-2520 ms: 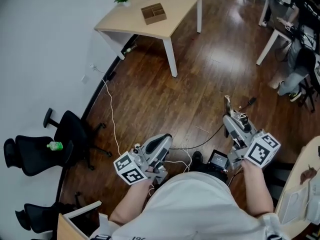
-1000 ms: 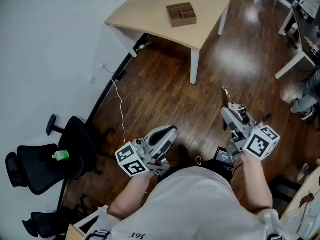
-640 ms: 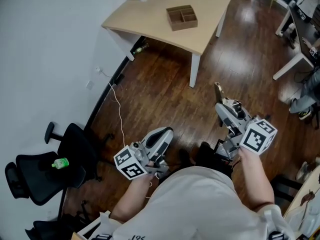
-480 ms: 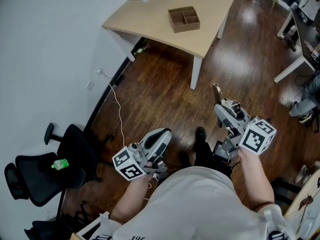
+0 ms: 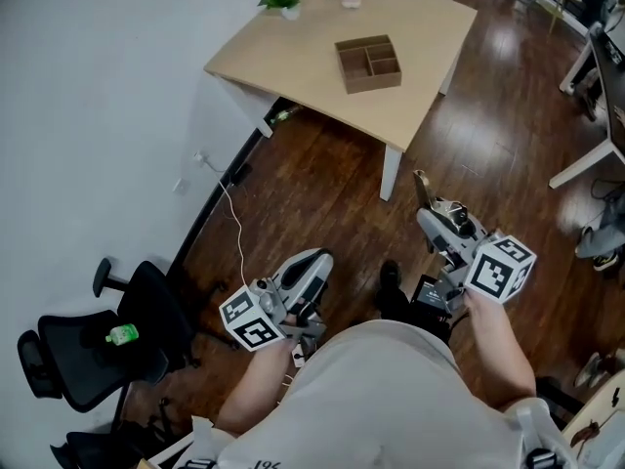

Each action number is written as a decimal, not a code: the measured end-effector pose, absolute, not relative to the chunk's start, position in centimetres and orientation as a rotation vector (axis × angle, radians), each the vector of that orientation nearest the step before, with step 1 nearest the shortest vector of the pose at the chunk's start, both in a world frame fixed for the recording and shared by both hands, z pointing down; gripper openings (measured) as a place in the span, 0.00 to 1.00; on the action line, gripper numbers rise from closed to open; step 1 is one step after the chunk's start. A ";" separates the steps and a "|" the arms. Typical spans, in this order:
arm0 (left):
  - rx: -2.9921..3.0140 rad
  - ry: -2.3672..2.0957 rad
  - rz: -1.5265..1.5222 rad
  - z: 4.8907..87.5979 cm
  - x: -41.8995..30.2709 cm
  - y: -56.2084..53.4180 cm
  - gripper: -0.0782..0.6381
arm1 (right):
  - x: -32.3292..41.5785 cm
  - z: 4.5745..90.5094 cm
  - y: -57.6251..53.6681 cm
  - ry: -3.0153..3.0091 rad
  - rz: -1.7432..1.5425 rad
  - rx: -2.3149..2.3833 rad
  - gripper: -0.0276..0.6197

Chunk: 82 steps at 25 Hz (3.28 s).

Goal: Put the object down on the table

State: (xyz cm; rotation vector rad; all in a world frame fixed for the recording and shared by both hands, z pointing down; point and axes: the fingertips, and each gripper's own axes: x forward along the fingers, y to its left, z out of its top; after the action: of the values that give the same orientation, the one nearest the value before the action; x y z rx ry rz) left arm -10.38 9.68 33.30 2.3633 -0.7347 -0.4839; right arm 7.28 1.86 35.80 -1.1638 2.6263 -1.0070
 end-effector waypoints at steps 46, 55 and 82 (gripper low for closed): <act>2.360 -0.535 -0.281 37.1 -12.7 -26.6 0.24 | 0.7 41.8 -33.5 2.717 -1.041 -1.411 0.35; 2.339 -0.612 -0.285 38.9 -12.2 -31.4 0.24 | -0.8 45.2 -41.1 2.853 -0.973 -1.421 0.35; 2.268 -0.660 -0.283 45.2 -9.8 -52.8 0.24 | -6.1 51.1 -52.8 3.086 -0.758 -1.086 0.35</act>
State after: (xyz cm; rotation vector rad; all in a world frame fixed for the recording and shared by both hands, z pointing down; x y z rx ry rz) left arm -9.77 -52.76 45.20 2.2682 -0.6605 -0.2834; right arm -6.14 -52.78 51.07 -1.0863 3.0857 -0.7583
